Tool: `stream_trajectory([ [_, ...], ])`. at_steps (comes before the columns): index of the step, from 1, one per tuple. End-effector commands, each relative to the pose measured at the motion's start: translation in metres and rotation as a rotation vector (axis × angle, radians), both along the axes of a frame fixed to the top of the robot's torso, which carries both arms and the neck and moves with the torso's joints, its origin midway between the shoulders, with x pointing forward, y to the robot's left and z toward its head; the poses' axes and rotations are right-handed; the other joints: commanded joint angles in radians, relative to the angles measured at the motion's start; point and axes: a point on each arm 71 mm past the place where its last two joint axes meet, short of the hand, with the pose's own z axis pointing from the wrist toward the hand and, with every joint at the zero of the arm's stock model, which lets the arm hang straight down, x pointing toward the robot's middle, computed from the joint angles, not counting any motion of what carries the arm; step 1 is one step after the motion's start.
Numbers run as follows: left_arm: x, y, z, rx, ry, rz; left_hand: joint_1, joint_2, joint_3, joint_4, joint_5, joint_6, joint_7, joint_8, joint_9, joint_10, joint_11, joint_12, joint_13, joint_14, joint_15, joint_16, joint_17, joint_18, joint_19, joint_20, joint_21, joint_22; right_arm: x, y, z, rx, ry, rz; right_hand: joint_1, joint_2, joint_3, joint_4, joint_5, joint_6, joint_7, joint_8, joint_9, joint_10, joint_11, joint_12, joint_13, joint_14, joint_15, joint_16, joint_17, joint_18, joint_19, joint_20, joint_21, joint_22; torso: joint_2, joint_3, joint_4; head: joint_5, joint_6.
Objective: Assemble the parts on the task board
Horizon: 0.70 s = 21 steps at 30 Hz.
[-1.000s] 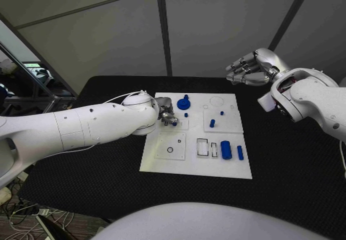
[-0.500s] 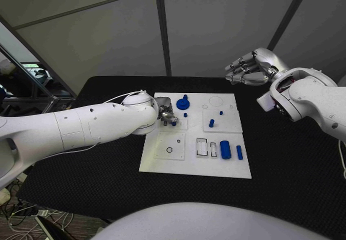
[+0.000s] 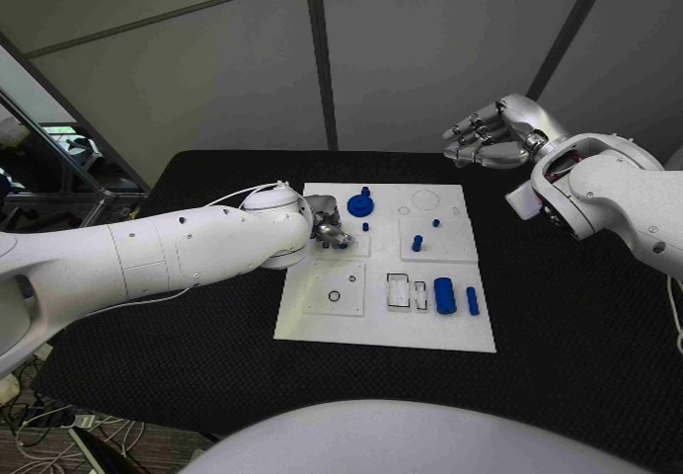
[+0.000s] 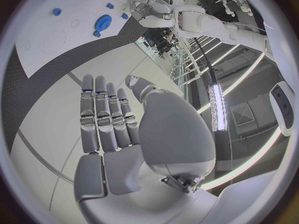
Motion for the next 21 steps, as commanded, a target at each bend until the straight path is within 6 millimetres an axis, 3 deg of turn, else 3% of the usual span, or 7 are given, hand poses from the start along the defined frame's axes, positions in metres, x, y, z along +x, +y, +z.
stream_trajectory([
  [1,0.0004,-0.0002,0.0000,0.002,0.008,-0.003,-0.011,0.002,-0.017,0.008,-0.007,0.009,-0.001,0.000,0.002,0.007,0.002,0.007,0.002,0.092,-0.009,0.004,0.219,0.002,0.010,0.000,0.004,0.106,-0.0001,0.0008,0.0013,-0.002,-0.003,0.008,-0.012,-0.002,-0.005,0.002,0.004,-0.007,0.003,-0.003,-0.001,-0.002,0.007,-0.005,0.000,-0.003,0.005,-0.003,-0.001,0.004,0.004,0.000,-0.006,-0.001,0.000,0.0001,0.0004,-0.001,0.000],
  [16,0.0029,0.0006,0.0007,-0.005,-0.008,0.013,-0.023,0.017,-0.084,0.037,-0.006,0.014,-0.002,0.002,0.005,0.008,0.001,0.009,0.008,0.092,-0.010,0.006,0.221,0.001,0.013,-0.001,0.008,0.110,0.0000,0.0007,0.0013,-0.002,-0.003,0.007,-0.016,-0.003,-0.007,0.004,0.007,-0.008,0.003,-0.003,-0.001,-0.002,0.007,-0.005,0.000,-0.003,0.005,-0.002,-0.003,0.004,0.005,0.001,-0.010,-0.003,0.001,-0.0006,0.0001,-0.004,0.000],
  [21,0.0030,0.0004,0.0012,-0.007,-0.012,0.014,-0.037,0.011,-0.130,0.058,-0.005,0.014,-0.003,0.001,0.007,0.009,0.001,0.009,0.009,0.093,-0.010,0.006,0.222,0.001,0.013,-0.002,0.009,0.111,0.0001,0.0008,0.0013,-0.002,-0.003,0.007,-0.018,-0.003,-0.008,0.006,0.007,-0.008,0.004,-0.003,-0.001,-0.002,0.007,-0.005,0.000,-0.003,0.005,-0.002,-0.004,0.004,0.006,0.001,-0.011,-0.004,0.000,-0.0004,0.0005,-0.005,0.000],
])
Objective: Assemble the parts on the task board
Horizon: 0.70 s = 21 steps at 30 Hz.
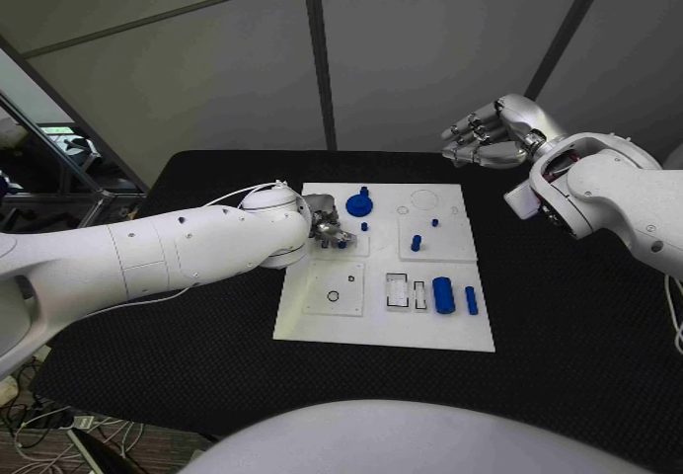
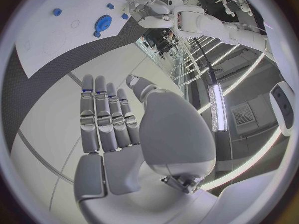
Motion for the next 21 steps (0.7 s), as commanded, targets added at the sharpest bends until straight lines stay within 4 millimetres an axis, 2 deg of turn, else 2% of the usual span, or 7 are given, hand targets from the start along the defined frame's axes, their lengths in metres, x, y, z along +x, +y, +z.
stream_trajectory([
  [1,0.000,0.000,0.002,-0.007,-0.008,0.005,-0.014,0.001,-0.023,0.008,-0.005,0.007,-0.003,0.001,0.002,0.009,0.000,0.005,0.002,0.096,-0.007,0.006,0.222,0.001,0.006,-0.002,0.005,0.111,0.000,0.001,0.001,-0.001,-0.004,0.007,-0.010,0.000,-0.003,0.001,0.003,-0.004,0.000,-0.003,-0.001,-0.002,0.007,-0.005,0.000,-0.003,0.005,-0.002,-0.002,0.004,0.006,0.001,-0.005,-0.001,-0.001,-0.0001,0.0003,-0.001,0.000],
  [14,0.002,0.004,0.009,-0.021,-0.020,0.015,-0.016,0.002,-0.071,0.029,-0.004,0.007,-0.004,0.000,0.003,0.009,0.000,0.004,0.003,0.096,-0.008,0.006,0.221,0.001,0.006,-0.002,0.003,0.112,0.000,0.000,0.001,-0.002,-0.003,0.006,-0.010,0.000,-0.003,0.001,0.003,-0.004,0.000,-0.003,-0.001,-0.002,0.007,-0.005,0.000,-0.003,0.005,-0.002,-0.002,0.004,0.006,0.001,-0.005,-0.001,-0.001,-0.0003,0.0005,-0.002,0.000],
  [18,0.006,0.008,0.019,-0.032,-0.027,0.022,-0.009,0.003,-0.087,0.033,-0.004,0.000,-0.001,-0.004,0.002,-0.004,0.002,-0.011,-0.019,0.093,-0.007,0.000,0.211,0.004,-0.002,-0.002,-0.012,0.103,0.000,-0.001,0.001,-0.003,-0.003,0.005,-0.012,0.000,-0.004,0.002,0.004,-0.004,0.000,-0.003,-0.001,-0.002,0.007,-0.005,0.000,-0.002,0.005,-0.002,-0.003,0.004,0.007,0.002,-0.007,-0.002,-0.002,-0.0002,0.0017,-0.005,0.000],
  [21,0.010,0.012,0.027,-0.038,-0.034,0.028,0.001,0.003,-0.116,0.041,0.000,-0.020,0.007,-0.014,0.000,-0.034,0.009,-0.040,-0.062,0.089,-0.001,-0.009,0.196,0.010,-0.019,0.002,-0.042,0.087,0.001,-0.001,0.001,-0.003,-0.003,0.003,-0.012,0.000,-0.004,0.002,0.004,-0.004,0.000,-0.003,-0.001,-0.002,0.007,-0.005,0.000,-0.002,0.005,-0.002,-0.003,0.004,0.007,0.002,-0.007,-0.002,-0.003,0.0002,0.0014,-0.005,0.000],
])
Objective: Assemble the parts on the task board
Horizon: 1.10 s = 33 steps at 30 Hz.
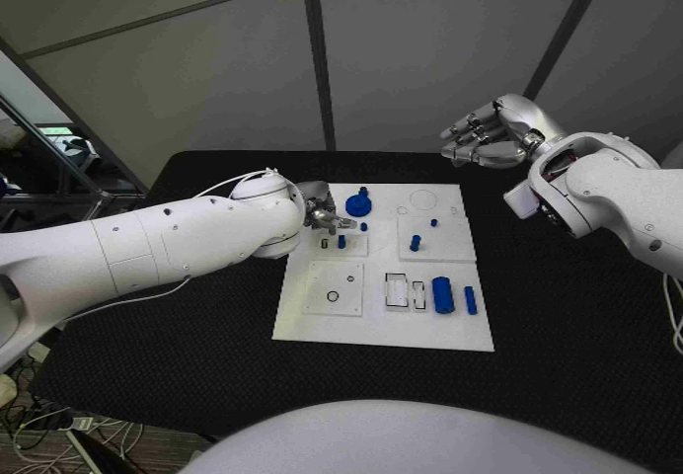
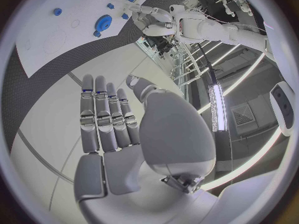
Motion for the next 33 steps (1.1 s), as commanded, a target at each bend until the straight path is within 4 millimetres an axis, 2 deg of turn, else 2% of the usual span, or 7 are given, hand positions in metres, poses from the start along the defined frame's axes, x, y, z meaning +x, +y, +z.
stream_trajectory([
  [1,0.003,0.004,0.008,0.002,0.001,-0.002,0.012,0.000,-0.027,0.007,0.002,-0.027,0.009,-0.017,-0.004,-0.035,0.008,-0.033,-0.048,0.088,0.001,-0.009,0.194,0.012,-0.019,0.004,-0.028,0.082,0.000,0.000,0.001,-0.002,-0.004,0.005,-0.011,-0.002,-0.004,0.002,0.004,-0.004,0.000,-0.003,-0.001,-0.002,0.007,-0.005,0.000,-0.002,0.005,-0.002,-0.001,0.004,0.007,0.002,-0.007,-0.001,0.000,0.0007,-0.0005,0.000,0.000],
  [6,0.012,0.011,0.031,-0.070,0.013,0.028,0.054,0.008,-0.095,0.025,0.006,-0.068,0.034,-0.059,-0.027,-0.090,0.031,-0.076,-0.114,0.079,0.021,-0.026,0.167,0.023,-0.050,0.021,-0.083,0.054,0.001,-0.001,0.001,-0.002,-0.004,0.003,-0.011,-0.002,-0.004,0.002,0.004,-0.004,0.000,-0.003,-0.001,-0.002,0.007,-0.005,0.000,-0.002,0.005,-0.002,-0.001,0.004,0.007,0.002,-0.007,-0.001,0.001,-0.0007,-0.0019,-0.002,0.000],
  [10,0.026,0.022,0.048,-0.088,0.037,0.049,0.083,0.016,-0.137,0.035,0.005,-0.086,0.050,-0.091,-0.048,-0.143,0.046,-0.118,-0.180,0.064,0.034,-0.050,0.129,0.035,-0.081,0.034,-0.141,0.023,0.001,-0.001,0.001,-0.002,-0.004,0.003,-0.011,-0.002,-0.004,0.002,0.004,-0.004,0.000,-0.003,-0.001,-0.002,0.007,-0.005,0.000,-0.002,0.005,-0.002,-0.001,0.004,0.007,0.002,-0.007,-0.001,0.002,0.0005,-0.0016,-0.002,0.000],
  [16,0.047,0.036,0.055,-0.050,0.089,0.065,0.143,0.033,-0.183,0.034,0.005,-0.125,0.078,-0.150,-0.094,-0.213,0.071,-0.169,-0.259,0.039,0.056,-0.086,0.074,0.049,-0.125,0.053,-0.221,-0.019,0.001,0.000,0.000,-0.003,-0.001,0.003,-0.011,0.000,-0.004,0.003,0.005,-0.004,0.000,-0.003,-0.001,-0.002,0.007,-0.005,0.001,-0.002,0.005,-0.002,-0.002,0.004,0.008,0.002,-0.008,-0.002,0.002,0.0005,-0.0006,-0.003,0.000],
  [23,0.065,0.042,0.045,0.033,0.136,0.071,0.164,0.037,-0.205,0.035,0.005,-0.123,0.083,-0.167,-0.114,-0.220,0.076,-0.168,-0.262,0.036,0.061,-0.089,0.069,0.052,-0.129,0.059,-0.231,-0.024,0.002,0.002,0.000,-0.002,0.000,0.007,-0.011,0.000,-0.004,0.003,0.005,-0.004,0.000,-0.003,-0.001,-0.002,0.007,-0.005,0.001,-0.002,0.005,-0.002,-0.002,0.004,0.008,0.002,-0.008,-0.002,0.002,-0.0002,-0.0042,-0.002,0.000],
  [30,0.075,0.040,0.033,0.131,0.175,0.061,0.170,0.045,-0.221,0.043,0.001,-0.115,0.084,-0.175,-0.126,-0.221,0.077,-0.165,-0.263,0.038,0.062,-0.086,0.073,0.051,-0.127,0.062,-0.230,-0.023,0.002,0.004,0.000,-0.001,0.002,0.011,-0.010,0.001,-0.004,0.003,0.006,-0.004,0.000,-0.003,-0.001,-0.001,0.007,-0.005,0.001,-0.002,0.005,-0.002,-0.002,0.005,0.008,0.002,-0.009,-0.003,0.004,-0.0016,-0.0027,-0.003,0.000],
  [33,0.077,0.040,0.030,0.136,0.178,0.066,0.171,0.050,-0.225,0.046,0.001,-0.113,0.084,-0.177,-0.130,-0.221,0.077,-0.164,-0.263,0.039,0.062,-0.085,0.075,0.051,-0.125,0.062,-0.227,-0.021,0.001,0.005,0.000,-0.001,0.002,0.012,-0.010,0.001,-0.004,0.003,0.006,-0.004,0.000,-0.003,-0.001,-0.001,0.007,-0.005,0.001,-0.002,0.005,-0.002,-0.002,0.005,0.008,0.002,-0.009,-0.003,0.002,-0.0012,-0.0021,-0.002,0.000],
])
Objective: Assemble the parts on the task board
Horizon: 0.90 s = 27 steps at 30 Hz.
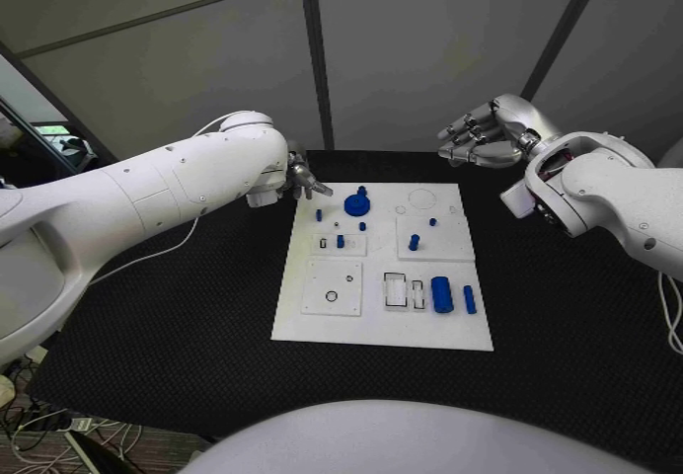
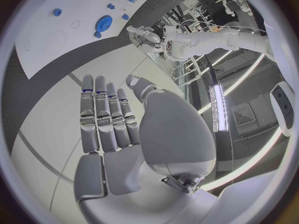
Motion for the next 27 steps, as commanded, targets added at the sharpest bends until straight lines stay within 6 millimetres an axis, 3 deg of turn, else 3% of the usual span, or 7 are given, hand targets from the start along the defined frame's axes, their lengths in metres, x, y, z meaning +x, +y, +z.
stream_trajectory([
  [1,0.001,-0.001,-0.004,0.042,0.028,-0.039,0.007,0.007,-0.011,0.001,0.001,0.009,0.002,-0.006,-0.004,-0.006,0.001,0.003,-0.002,0.039,0.007,0.003,0.079,-0.018,0.002,0.005,0.005,0.004,0.000,0.002,0.001,-0.002,-0.002,0.009,-0.010,0.001,-0.004,0.003,0.006,-0.004,0.000,-0.003,-0.001,-0.001,0.007,-0.005,0.001,-0.002,0.005,-0.002,-0.002,0.005,0.008,0.002,-0.004,-0.002,-0.001,0.0005,0.0017,0.000,0.000],
  [13,0.003,-0.007,-0.009,0.028,0.019,-0.040,0.023,0.029,-0.045,0.019,0.003,0.055,-0.010,-0.006,-0.023,0.015,-0.008,0.017,0.011,0.051,0.000,0.022,0.106,-0.023,0.020,0.001,0.030,0.019,-0.001,0.002,0.001,-0.007,-0.006,0.010,-0.009,0.004,-0.003,0.004,0.008,-0.003,0.000,-0.003,-0.001,-0.001,0.007,-0.006,0.001,-0.002,0.005,-0.002,-0.003,0.005,0.010,0.002,-0.005,-0.003,-0.002,0.0021,0.0021,0.000,0.000],
  [27,0.000,-0.010,-0.017,0.043,0.069,-0.059,0.063,0.052,-0.055,0.013,0.008,0.079,-0.018,-0.007,-0.036,0.029,-0.016,0.022,0.016,0.059,-0.007,0.035,0.126,-0.027,0.032,-0.005,0.049,0.031,0.000,0.003,0.001,-0.007,-0.007,0.010,-0.009,0.004,-0.003,0.004,0.008,-0.003,0.000,-0.003,-0.001,-0.001,0.007,-0.006,0.001,-0.002,0.005,-0.002,-0.003,0.005,0.010,0.002,-0.005,-0.003,-0.002,0.0007,0.0017,0.000,0.000],
])
